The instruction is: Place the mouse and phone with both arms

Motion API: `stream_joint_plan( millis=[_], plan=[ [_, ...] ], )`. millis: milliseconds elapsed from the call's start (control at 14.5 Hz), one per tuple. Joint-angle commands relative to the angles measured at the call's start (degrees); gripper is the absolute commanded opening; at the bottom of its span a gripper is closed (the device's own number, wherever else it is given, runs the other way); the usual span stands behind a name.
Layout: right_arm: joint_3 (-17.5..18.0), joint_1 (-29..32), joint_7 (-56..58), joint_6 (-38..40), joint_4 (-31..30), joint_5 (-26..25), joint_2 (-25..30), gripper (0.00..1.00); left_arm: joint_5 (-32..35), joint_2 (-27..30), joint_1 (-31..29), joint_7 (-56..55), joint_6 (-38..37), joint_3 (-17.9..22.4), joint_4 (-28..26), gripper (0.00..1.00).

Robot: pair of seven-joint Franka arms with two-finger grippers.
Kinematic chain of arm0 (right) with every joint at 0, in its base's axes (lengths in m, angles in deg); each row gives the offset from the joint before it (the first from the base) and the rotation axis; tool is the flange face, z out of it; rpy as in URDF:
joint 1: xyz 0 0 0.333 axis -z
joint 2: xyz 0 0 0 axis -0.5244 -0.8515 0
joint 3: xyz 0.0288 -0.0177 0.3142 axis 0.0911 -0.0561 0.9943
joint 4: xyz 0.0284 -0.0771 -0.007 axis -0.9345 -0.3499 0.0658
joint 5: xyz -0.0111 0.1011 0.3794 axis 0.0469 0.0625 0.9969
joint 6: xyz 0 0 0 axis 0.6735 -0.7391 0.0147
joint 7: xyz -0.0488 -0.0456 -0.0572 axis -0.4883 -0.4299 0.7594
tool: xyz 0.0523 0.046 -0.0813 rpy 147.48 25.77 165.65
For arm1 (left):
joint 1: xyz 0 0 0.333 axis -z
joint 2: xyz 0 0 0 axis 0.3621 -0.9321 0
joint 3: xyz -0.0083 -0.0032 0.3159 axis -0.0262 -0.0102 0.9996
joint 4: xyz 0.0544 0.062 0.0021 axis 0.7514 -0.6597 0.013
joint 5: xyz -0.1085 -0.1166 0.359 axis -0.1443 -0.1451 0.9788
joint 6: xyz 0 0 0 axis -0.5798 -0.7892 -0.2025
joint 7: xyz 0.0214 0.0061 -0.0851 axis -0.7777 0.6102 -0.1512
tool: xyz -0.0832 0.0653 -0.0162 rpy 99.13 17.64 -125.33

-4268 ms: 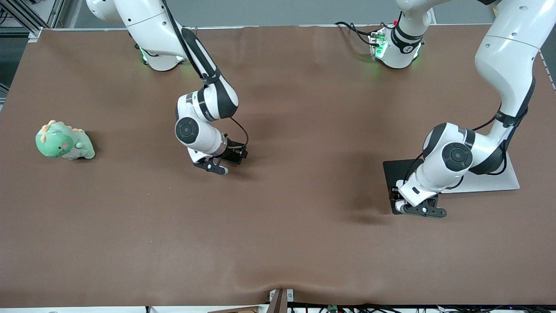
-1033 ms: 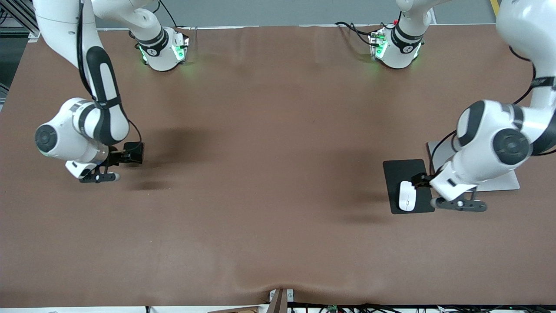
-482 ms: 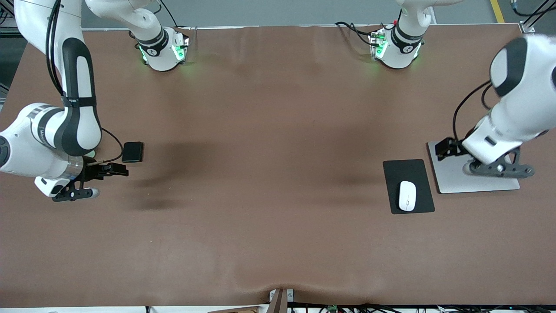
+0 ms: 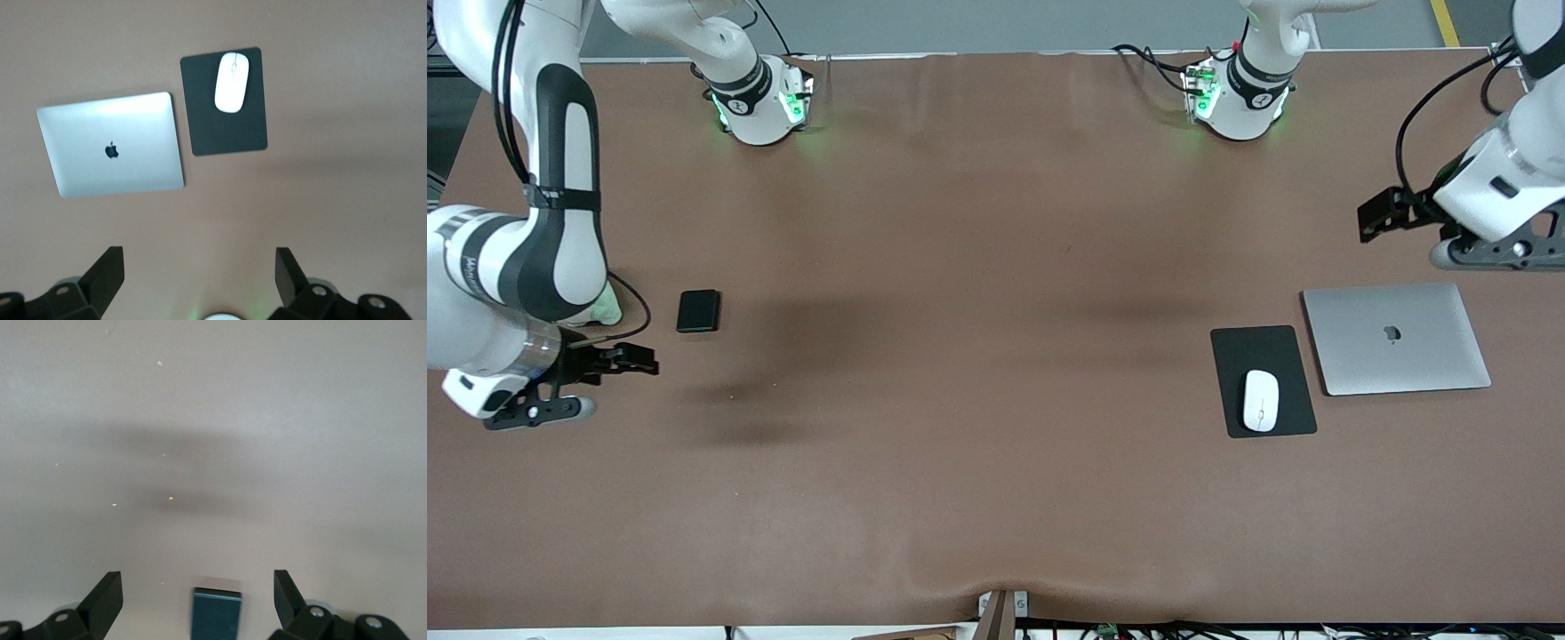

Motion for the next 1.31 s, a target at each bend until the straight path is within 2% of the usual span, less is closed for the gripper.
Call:
stream_joint_plan(
  millis=[0, 138, 413, 551, 757, 895, 964, 1101, 1170, 1239],
  plan=[
    [0.4, 2.3, 0.5, 6.1, 7.6, -3.1, -0.8, 1.0, -3.1, 0.9, 2.2, 0.8, -5.4, 3.5, 2.9, 1.0],
    [0.3, 2.9, 0.5, 6.6, 9.3, -3.3, -0.5, 1.0, -3.1, 2.2, 3.8, 0.7, -5.8, 5.0, 2.5, 1.0],
    [-0.2, 3.6, 0.7, 6.5, 9.4, -2.9, 2.3, 1.0, -2.6, 2.0, 2.4, 1.2, -5.3, 4.7, 2.5, 1.0],
    [-0.6, 2.8, 1.1, 7.1, 9.1, -3.2, 6.0, 1.0, -2.3, 1.9, 2.4, 1.2, -4.4, 4.7, 2.3, 1.0],
    [-0.5, 2.5, 0.9, 13.0, 9.2, -3.4, 10.0, 1.0, -2.1, 2.1, 2.2, 3.2, -4.1, 4.4, 2.3, 1.0],
    [1.4, 3.5, 0.7, 18.4, 9.1, -6.2, 14.6, 1.0, -2.2, 2.2, 1.7, 5.8, -4.1, 4.4, 2.3, 1.0],
    [5.7, 5.9, 0.4, 20.0, 8.9, -8.9, 17.2, 1.0, -2.2, 2.2, 1.8, 5.9, -4.1, 4.5, 2.3, 1.0],
    [21.5, 18.0, -3.0, 20.4, 7.9, -15.5, 21.4, 1.0, -2.2, 2.2, 1.8, 5.9, -3.8, 4.5, 2.4, 1.0],
    [26.0, 21.3, -4.6, 20.7, 7.1, -16.7, 23.1, 1.0, -2.2, 2.2, 1.8, 5.9, -2.3, 4.5, 2.2, 1.0],
    [27.2, 22.2, -6.9, 21.9, 6.7, -16.9, 23.9, 1.0, -2.2, 2.0, 1.8, 5.4, -0.7, 4.5, 2.2, 1.0]
  ],
)
